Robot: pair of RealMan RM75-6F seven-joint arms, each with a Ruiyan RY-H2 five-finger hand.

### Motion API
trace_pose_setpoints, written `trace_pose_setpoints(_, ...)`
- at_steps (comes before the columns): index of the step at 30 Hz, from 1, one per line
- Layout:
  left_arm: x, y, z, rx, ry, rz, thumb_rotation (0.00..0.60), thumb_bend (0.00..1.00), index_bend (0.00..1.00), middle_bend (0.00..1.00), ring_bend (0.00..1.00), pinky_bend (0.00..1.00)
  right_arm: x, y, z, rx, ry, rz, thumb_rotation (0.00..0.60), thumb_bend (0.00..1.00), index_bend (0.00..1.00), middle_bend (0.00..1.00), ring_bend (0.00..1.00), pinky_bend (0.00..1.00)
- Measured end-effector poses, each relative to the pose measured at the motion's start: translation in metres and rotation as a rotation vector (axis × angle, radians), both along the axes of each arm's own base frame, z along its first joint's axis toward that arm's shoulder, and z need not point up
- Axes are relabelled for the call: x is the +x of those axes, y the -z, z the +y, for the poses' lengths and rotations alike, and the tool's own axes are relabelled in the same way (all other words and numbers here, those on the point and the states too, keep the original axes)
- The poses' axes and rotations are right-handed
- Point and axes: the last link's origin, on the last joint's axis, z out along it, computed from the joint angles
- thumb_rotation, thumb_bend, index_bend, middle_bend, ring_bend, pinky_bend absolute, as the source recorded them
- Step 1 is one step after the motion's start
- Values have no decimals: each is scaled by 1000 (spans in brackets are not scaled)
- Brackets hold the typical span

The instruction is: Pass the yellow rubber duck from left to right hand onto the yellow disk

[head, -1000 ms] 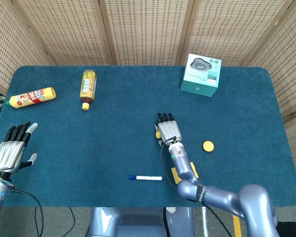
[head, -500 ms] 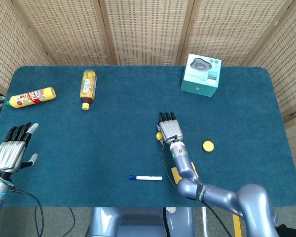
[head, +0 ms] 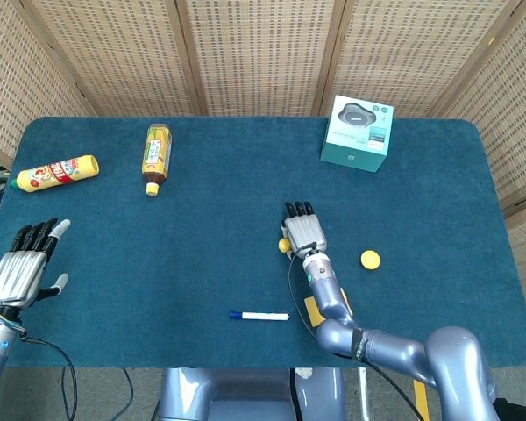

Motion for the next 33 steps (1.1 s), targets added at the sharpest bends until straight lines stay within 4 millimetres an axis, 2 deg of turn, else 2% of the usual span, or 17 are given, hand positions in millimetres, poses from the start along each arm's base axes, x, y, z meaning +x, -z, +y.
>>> trace_pose_setpoints(10,-1,-1,0,-1,-3,-1,600,344,0,0,0,0,4,-5,2,-11,-12,2,600,228,536,62,0,0)
trace_pose_setpoints(20,-1,0,0,-2,-2,0,600,343,0,0,0,0,9,-28,-2,-54,-21,2,600,227,553,63,0,0)
trace_pose_setpoints(28,1,0,-1,-6,5,6,600,342,0,0,0,0,-5,-52,-3,-83,11,23,600,224,553,63,0,0)
trace_pose_setpoints(33,2,-2,-2,10,10,4,600,342,0,0,0,0,-24,-66,6,-79,38,43,600,221,554,63,0,0)
